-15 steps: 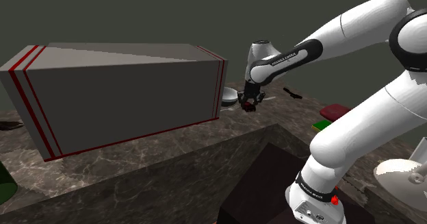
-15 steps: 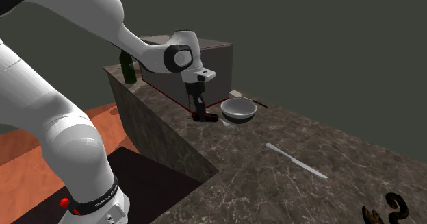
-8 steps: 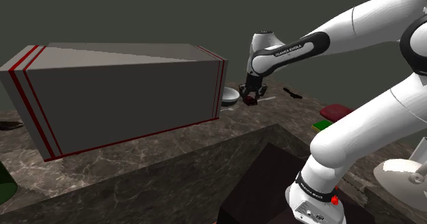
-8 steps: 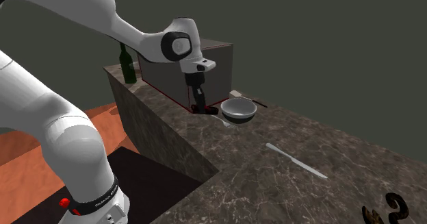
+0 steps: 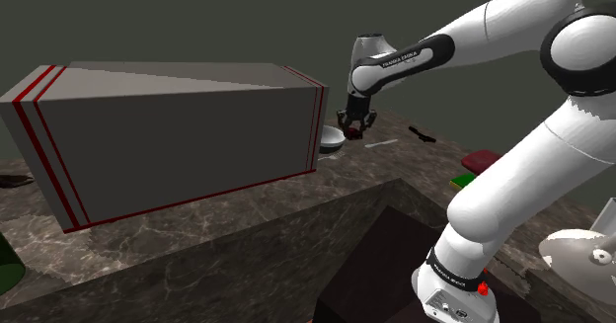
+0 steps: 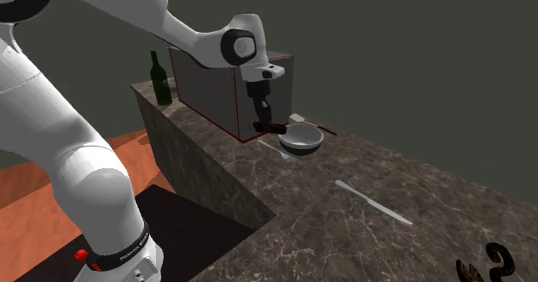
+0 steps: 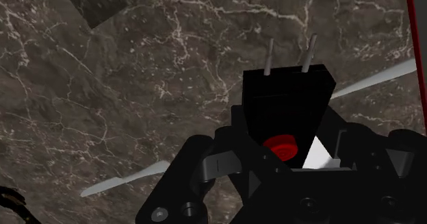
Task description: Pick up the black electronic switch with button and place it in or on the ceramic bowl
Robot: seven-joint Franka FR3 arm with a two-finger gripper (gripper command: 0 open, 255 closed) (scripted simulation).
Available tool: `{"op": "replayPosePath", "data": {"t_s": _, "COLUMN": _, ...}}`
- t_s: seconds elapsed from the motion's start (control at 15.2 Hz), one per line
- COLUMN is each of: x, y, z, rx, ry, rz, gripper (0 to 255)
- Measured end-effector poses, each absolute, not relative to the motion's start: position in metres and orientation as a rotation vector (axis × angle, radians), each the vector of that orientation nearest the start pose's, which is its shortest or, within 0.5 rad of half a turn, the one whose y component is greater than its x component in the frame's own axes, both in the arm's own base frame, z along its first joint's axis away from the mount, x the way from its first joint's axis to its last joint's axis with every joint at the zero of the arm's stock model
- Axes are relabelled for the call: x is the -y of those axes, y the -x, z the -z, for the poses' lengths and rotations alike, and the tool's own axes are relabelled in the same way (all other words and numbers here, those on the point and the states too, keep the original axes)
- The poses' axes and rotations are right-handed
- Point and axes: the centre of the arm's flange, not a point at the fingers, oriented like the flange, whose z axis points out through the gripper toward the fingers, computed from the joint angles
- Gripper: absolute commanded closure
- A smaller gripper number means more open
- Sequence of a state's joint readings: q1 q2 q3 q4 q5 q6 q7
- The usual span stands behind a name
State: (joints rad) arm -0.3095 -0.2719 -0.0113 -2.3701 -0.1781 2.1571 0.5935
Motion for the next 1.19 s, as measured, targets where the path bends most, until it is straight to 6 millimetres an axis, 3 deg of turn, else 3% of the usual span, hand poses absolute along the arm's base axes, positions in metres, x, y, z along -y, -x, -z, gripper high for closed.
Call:
{"op": "replayPosePath", "data": {"t_s": 0.79, "x": 0.217, "y": -0.58, "z": -0.441, "rx": -1.307, "ry": 3.007, "rz": 0.127, "gripper": 255}}
{"op": "replayPosePath", "data": {"t_s": 1.19, "x": 0.221, "y": -0.593, "z": -0.411, "rx": -1.306, "ry": 3.007, "rz": 0.127, "gripper": 255}}
